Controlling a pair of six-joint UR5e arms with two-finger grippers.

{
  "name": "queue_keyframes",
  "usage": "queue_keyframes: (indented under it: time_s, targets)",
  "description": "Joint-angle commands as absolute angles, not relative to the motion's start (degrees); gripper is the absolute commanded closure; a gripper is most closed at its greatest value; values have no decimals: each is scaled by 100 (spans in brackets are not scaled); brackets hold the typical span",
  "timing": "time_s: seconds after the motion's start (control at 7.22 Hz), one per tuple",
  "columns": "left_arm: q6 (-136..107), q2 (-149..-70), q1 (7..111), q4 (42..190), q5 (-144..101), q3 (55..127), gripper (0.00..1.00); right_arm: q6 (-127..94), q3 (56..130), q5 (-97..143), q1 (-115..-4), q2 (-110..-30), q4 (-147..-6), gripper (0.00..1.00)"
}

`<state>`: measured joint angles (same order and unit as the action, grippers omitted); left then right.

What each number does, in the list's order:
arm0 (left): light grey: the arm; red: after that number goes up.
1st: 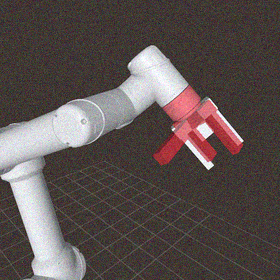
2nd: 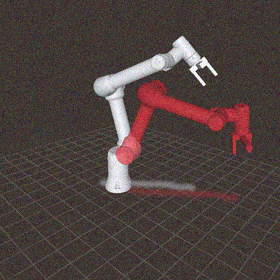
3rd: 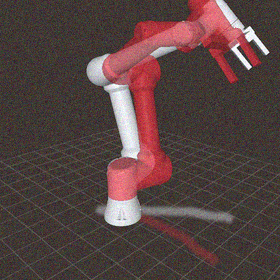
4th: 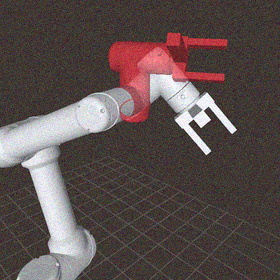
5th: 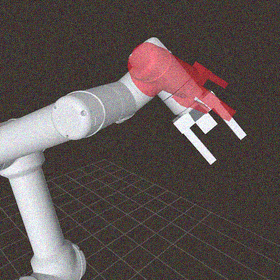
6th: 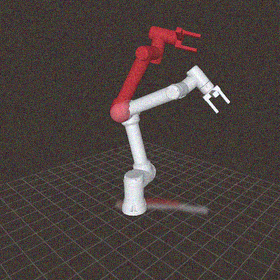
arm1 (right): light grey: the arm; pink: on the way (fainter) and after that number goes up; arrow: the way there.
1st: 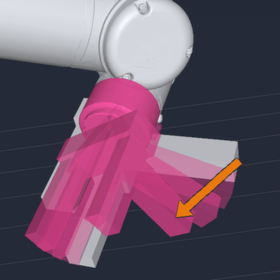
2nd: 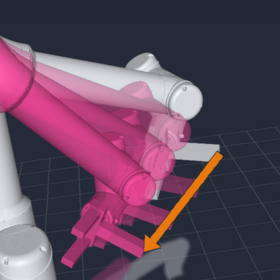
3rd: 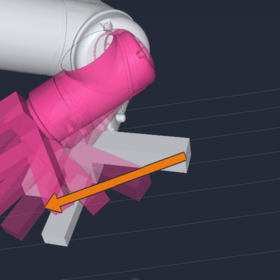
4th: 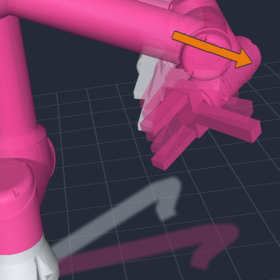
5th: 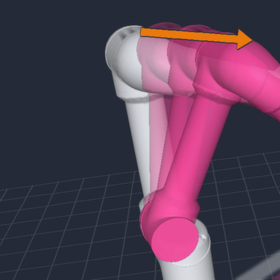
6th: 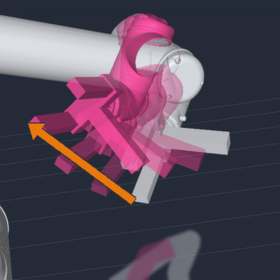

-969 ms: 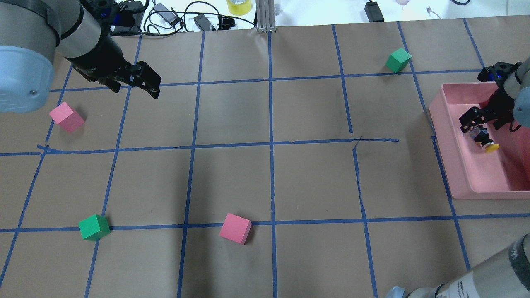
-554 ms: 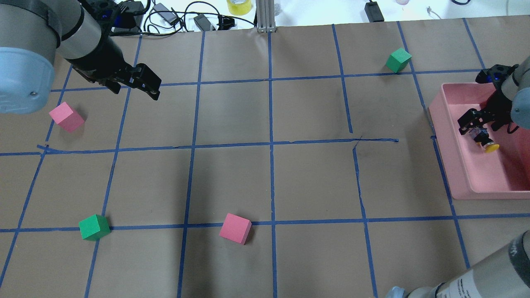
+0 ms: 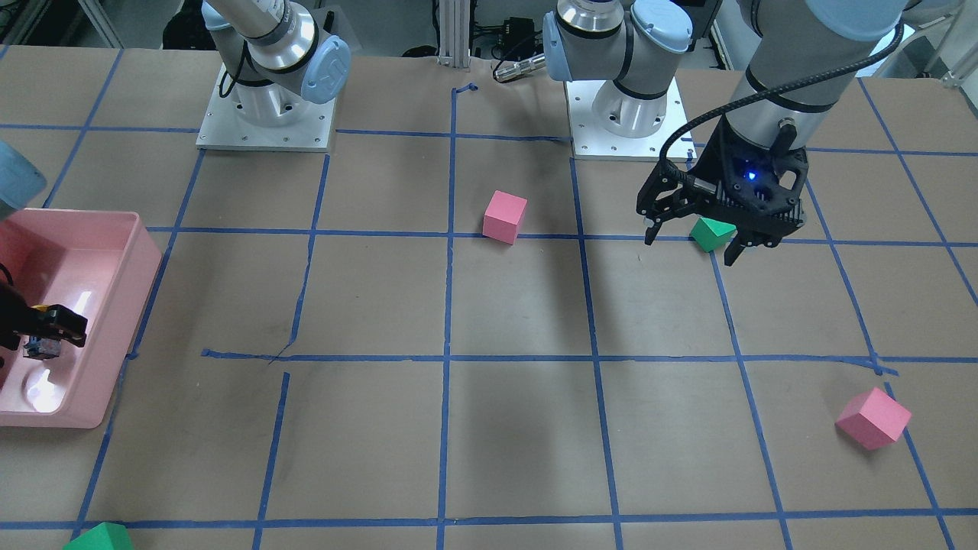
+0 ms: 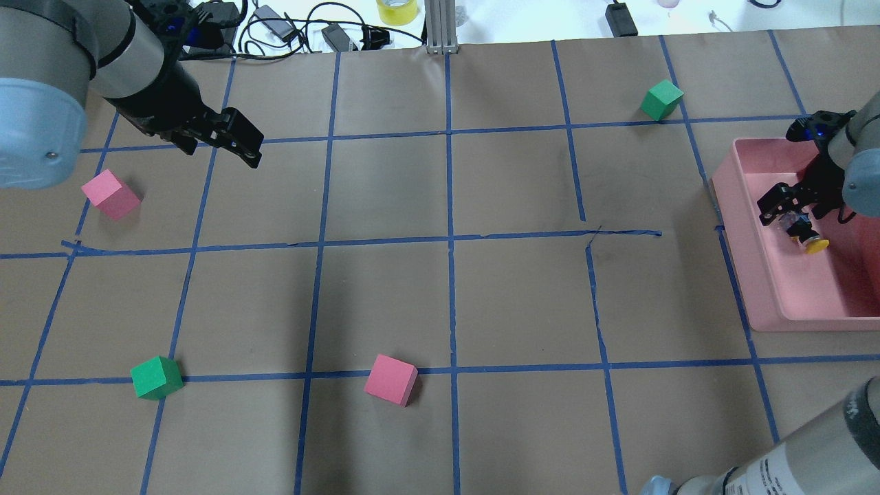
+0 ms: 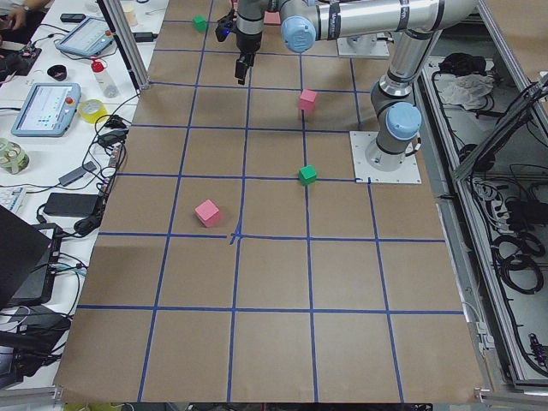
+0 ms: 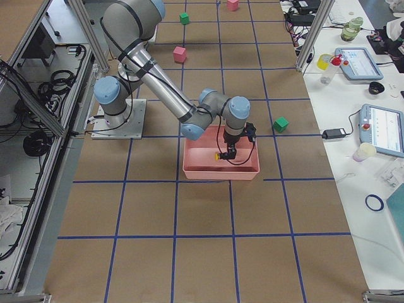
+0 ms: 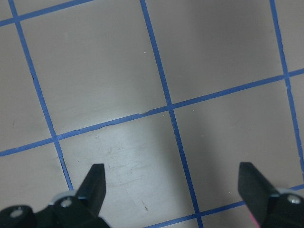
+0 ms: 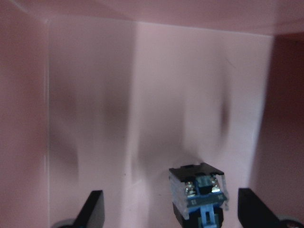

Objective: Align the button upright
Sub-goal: 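Lower the right gripper into the bin and close on the button body, then lift the button out of the pink bin with the right gripper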

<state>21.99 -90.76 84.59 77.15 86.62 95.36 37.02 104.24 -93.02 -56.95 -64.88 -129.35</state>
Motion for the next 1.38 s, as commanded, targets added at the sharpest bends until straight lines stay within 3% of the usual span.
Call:
queue_keyframes:
  time_s: [0.0, 0.14, 0.28, 0.69, 0.97, 1.25]
  targets:
    - [2286, -9088, 8455, 7682, 8614, 9545, 0, 3709, 10485, -9299, -5695, -6407, -13043, 0]
    - [2259, -9088, 8464, 7751, 8639, 9554, 0, 3700, 10581, -9299, -5695, -6416, -13078, 0]
    - [2276, -9088, 8464, 7717, 8587, 9589, 0, 3752, 10573, -9308, -5695, -6425, -13078, 9]
    - [2320, -9105, 8499, 7699, 8578, 9642, 0, 4148, 10538, -9308, -5695, -6460, -13052, 67]
    - [2312, -9079, 8508, 7726, 8613, 9676, 0, 4192, 10451, -9308, -5695, -6486, -13034, 90]
    - [2312, -9070, 8517, 7717, 8622, 9677, 0, 4131, 9969, -9299, -5774, -6862, -12599, 97]
